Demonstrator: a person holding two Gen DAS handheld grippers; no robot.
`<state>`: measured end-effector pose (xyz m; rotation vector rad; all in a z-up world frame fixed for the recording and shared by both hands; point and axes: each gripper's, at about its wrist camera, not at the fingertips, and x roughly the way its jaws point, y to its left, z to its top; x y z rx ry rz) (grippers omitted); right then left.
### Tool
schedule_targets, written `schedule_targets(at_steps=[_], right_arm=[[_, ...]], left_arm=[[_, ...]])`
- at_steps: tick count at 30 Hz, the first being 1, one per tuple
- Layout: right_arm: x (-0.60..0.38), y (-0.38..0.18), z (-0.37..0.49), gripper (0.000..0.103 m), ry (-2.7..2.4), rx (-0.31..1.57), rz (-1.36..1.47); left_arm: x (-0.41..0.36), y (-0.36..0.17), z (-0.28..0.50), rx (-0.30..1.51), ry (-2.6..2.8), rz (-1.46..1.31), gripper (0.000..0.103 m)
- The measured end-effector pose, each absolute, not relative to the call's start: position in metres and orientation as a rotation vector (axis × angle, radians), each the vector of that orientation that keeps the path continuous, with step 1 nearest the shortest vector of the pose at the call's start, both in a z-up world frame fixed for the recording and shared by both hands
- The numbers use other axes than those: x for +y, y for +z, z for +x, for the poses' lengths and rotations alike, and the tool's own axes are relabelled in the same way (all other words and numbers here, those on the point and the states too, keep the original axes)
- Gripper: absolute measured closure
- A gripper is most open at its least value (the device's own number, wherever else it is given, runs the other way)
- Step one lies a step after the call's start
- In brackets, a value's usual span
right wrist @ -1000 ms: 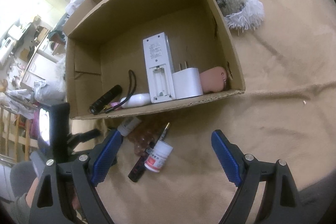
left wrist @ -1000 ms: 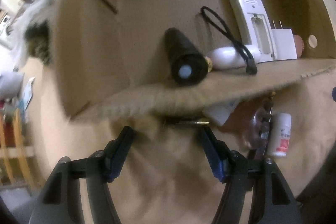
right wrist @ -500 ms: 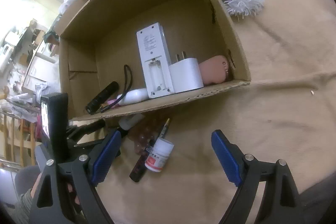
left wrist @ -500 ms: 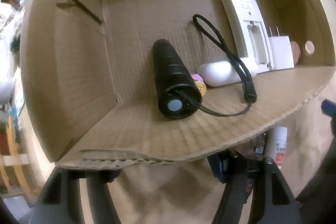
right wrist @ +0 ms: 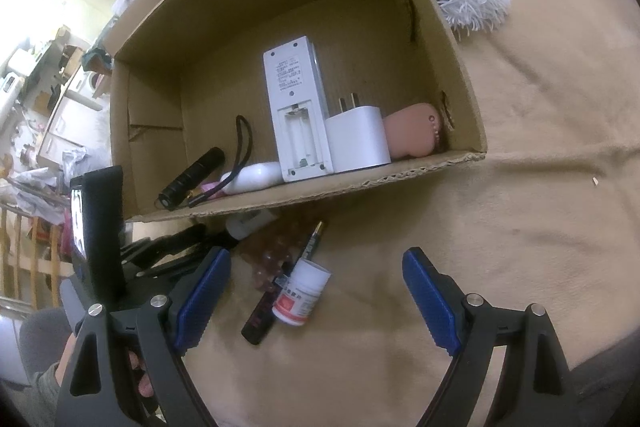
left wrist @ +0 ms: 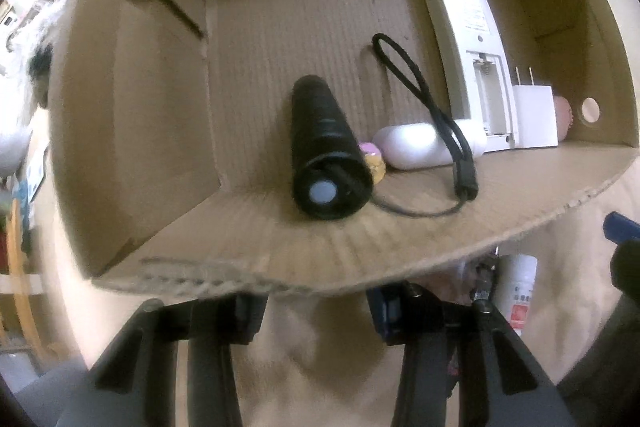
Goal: Organize rigid objects
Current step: 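Move both grippers back toward the items beside the box, then grasp the AA battery with the left gripper while the right grasps the white pill bottle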
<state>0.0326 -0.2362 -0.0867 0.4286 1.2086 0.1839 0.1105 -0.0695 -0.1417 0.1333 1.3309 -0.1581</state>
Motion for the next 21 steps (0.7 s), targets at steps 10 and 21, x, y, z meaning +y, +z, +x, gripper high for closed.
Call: schedule_targets(at_steps=[10, 21], right_arm=[[-0.228, -0.125, 0.038, 0.046, 0.297, 1.392, 0.555], [-0.209, -0.146, 0.042, 0.072, 0.308, 1.441, 0.497]], left_arm=[[-0.03, -0.088, 0.067, 1.299, -0.068, 0.028, 0.064], [0.006, -0.077, 0.043, 1.285, -0.001, -0.062, 0.064]])
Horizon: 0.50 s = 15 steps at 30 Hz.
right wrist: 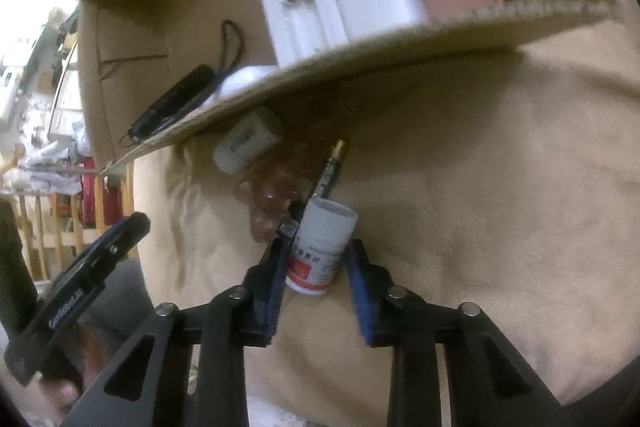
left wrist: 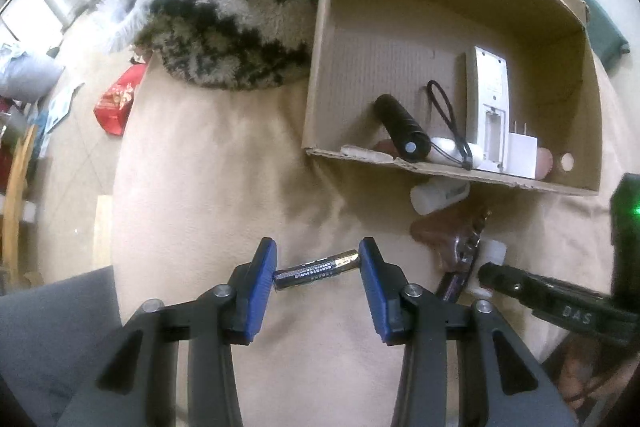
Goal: Organize rigid objects
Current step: 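Grasp the AA battery with the left gripper while the right grasps the white pill bottle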
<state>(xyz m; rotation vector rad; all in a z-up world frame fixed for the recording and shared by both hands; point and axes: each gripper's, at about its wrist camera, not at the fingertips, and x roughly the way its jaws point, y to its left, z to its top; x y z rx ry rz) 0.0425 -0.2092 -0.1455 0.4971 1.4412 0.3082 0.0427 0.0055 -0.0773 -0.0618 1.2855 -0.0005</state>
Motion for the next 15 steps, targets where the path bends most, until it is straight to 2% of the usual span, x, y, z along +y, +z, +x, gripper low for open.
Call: schedule_targets(at_steps=[4, 15], right_arm=[[-0.216, -0.136, 0.039, 0.075, 0.291, 1.401, 0.479], [-0.23, -0.098, 0.007, 0.077, 0.259, 1.224, 0.52]], left_arm=[[-0.006, -0.087, 0.056, 1.277, -0.001, -0.053, 0.064], [-0.012, -0.068, 0.039, 1.242, 0.008, -0.055, 0.064]])
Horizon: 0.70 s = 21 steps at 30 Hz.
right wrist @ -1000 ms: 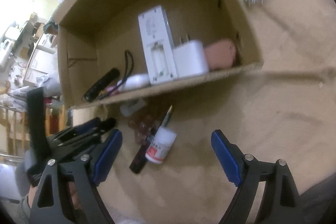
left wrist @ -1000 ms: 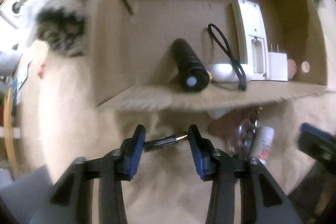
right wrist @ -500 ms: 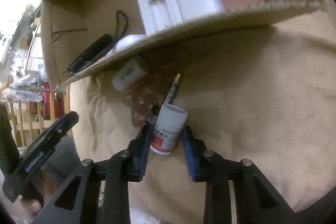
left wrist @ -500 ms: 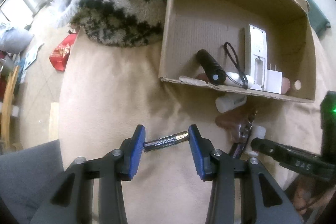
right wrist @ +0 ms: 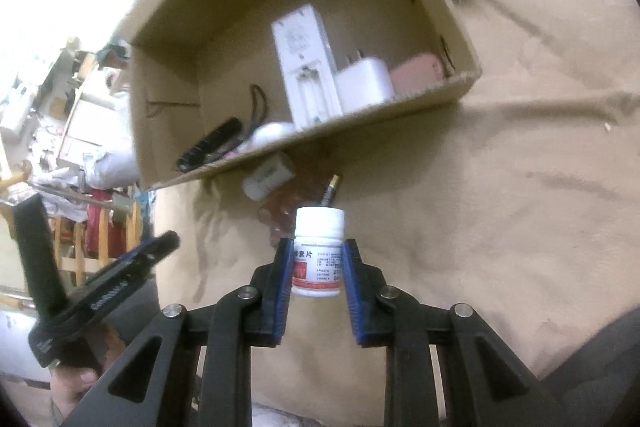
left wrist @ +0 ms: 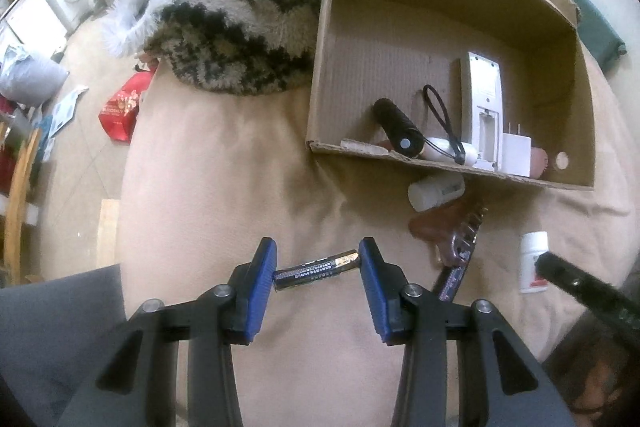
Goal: Organize rigid objects
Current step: 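Grasp the AA battery with the left gripper while the right grasps the white pill bottle, then carry the battery and pill bottle over the box and lower them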
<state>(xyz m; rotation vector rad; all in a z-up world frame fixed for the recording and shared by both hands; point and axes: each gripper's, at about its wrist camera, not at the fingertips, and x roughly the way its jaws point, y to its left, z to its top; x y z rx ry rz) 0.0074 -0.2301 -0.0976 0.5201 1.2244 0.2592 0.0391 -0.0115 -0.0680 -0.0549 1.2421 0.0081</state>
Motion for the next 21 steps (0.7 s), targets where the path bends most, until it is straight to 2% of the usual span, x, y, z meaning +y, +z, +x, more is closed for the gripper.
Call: schedule_targets(at_steps=[3, 4, 5, 9, 14, 15, 16, 17, 18, 19, 20, 21], right_arm=[[-0.232, -0.085, 0.0, 0.081, 0.276, 1.184, 0.514], [-0.232, -0.082, -0.001, 0.094, 0.287, 1.174, 0.519], [-0.235, -0.08, 0.0, 0.1, 0.297, 1.167, 0.525], [-0.237, -0.083, 0.001, 0.1, 0.279, 1.193, 0.506], [-0.249, -0.099, 0.006, 0.099, 0.247, 1.216, 0.612], [-0.254, -0.101, 0.007, 0.098, 0.223, 1.219, 0.639], [-0.26, -0.104, 0.007, 0.091, 0.198, 1.22, 0.66], [-0.265, -0.107, 0.007, 0.077, 0.172, 1.227, 0.68], [-0.269, -0.11, 0.007, 0.07, 0.154, 1.234, 0.703], [-0.27, -0.114, 0.009, 0.058, 0.152, 1.24, 0.722], [-0.27, -0.116, 0.01, 0.052, 0.153, 1.249, 0.726], [-0.268, -0.118, 0.011, 0.052, 0.151, 1.261, 0.714]], left_arm=[[-0.012, -0.063, 0.036, 1.22, 0.01, -0.047, 0.064], [-0.012, -0.061, 0.035, 1.212, 0.011, -0.046, 0.064], [-0.012, -0.059, 0.034, 1.204, 0.014, -0.046, 0.064], [-0.015, -0.06, 0.036, 1.205, 0.012, -0.039, 0.064], [-0.014, -0.065, 0.038, 1.218, 0.02, -0.042, 0.064], [-0.014, -0.065, 0.038, 1.217, 0.021, -0.041, 0.064], [-0.013, -0.065, 0.038, 1.216, 0.023, -0.042, 0.064], [-0.012, -0.065, 0.038, 1.217, 0.025, -0.047, 0.064], [-0.011, -0.066, 0.039, 1.218, 0.027, -0.054, 0.064], [-0.01, -0.066, 0.04, 1.22, 0.027, -0.065, 0.064], [-0.01, -0.067, 0.04, 1.223, 0.026, -0.072, 0.064], [-0.009, -0.067, 0.042, 1.225, 0.026, -0.077, 0.064]])
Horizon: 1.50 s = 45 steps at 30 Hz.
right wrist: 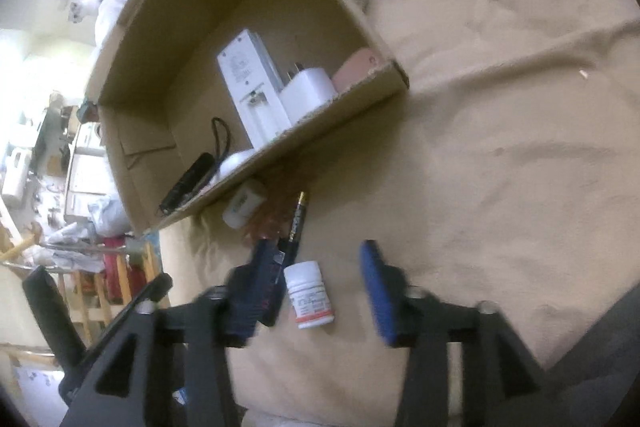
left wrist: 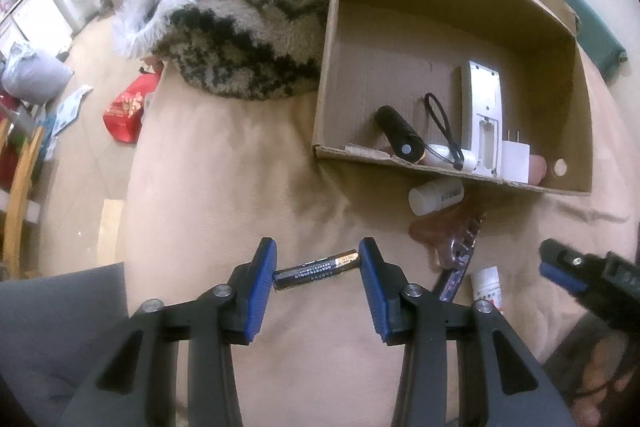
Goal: Organize rigid objects
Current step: 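Carry the battery and pill bottle over the box and lower them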
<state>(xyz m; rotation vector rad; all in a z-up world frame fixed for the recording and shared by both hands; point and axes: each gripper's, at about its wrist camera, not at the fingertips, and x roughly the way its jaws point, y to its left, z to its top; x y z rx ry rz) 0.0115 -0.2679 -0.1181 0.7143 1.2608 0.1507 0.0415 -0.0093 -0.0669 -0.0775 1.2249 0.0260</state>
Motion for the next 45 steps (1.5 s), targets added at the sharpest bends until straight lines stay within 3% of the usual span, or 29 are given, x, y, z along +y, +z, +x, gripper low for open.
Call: schedule_targets(at_steps=[9, 12, 21, 35, 45], right_arm=[[-0.202, -0.143, 0.014, 0.052, 0.253, 1.436, 0.415], [-0.188, -0.141, 0.012, 0.074, 0.242, 1.429, 0.275], [-0.206, -0.1, -0.005, 0.075, 0.266, 1.297, 0.299], [-0.241, -0.001, 0.037, 0.075, 0.32, 1.014, 0.342], [-0.242, -0.009, 0.101, 0.075, 0.336, 1.005, 0.321]], left_arm=[[-0.01, -0.068, 0.043, 1.229, 0.015, -0.095, 0.064], [-0.011, -0.069, 0.043, 1.228, 0.02, -0.089, 0.064], [-0.01, -0.056, 0.039, 1.181, 0.046, -0.063, 0.064], [-0.011, 0.019, 0.069, 1.03, 0.017, -0.096, 0.064], [-0.043, 0.008, 0.12, 1.029, -0.03, -0.035, 0.064]])
